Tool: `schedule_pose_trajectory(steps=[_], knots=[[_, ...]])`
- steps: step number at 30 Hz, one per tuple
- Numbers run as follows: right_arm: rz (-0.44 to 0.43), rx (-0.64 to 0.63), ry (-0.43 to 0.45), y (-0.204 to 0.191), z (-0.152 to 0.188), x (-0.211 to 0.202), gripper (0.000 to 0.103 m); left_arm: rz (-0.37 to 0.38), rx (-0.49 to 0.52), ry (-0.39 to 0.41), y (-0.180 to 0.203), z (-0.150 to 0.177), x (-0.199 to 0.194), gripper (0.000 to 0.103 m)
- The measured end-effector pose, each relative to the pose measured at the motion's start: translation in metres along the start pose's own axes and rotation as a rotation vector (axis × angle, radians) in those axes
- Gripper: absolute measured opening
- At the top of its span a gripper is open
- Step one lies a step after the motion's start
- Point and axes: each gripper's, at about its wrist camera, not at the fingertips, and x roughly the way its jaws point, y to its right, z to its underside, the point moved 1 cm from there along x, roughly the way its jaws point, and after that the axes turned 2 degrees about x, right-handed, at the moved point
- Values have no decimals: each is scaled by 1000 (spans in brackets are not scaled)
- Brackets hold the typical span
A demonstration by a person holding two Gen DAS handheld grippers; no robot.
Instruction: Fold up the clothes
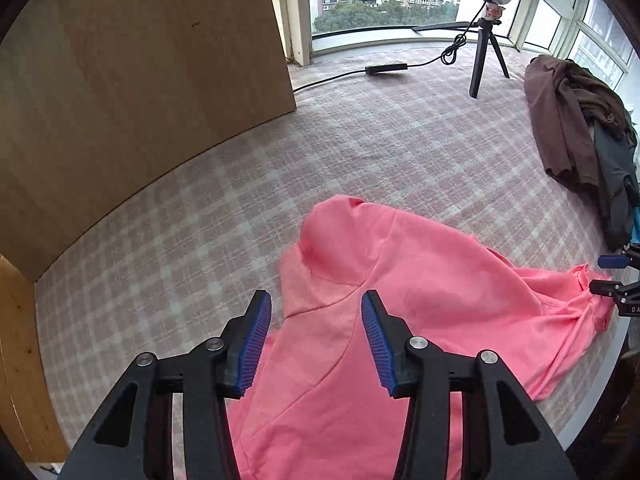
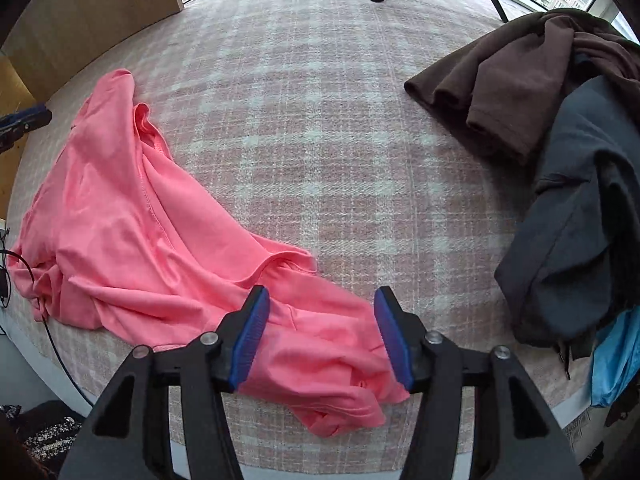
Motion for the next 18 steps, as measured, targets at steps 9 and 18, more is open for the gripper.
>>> schedule_pose_trajectory(steps=[9, 18], knots=[[-129, 7, 0, -1, 1, 2, 7, 80, 46, -49, 3, -16, 43, 2], [-227, -20, 225, -17, -34, -89, 6, 3, -103, 113, -112, 77, -90, 2]])
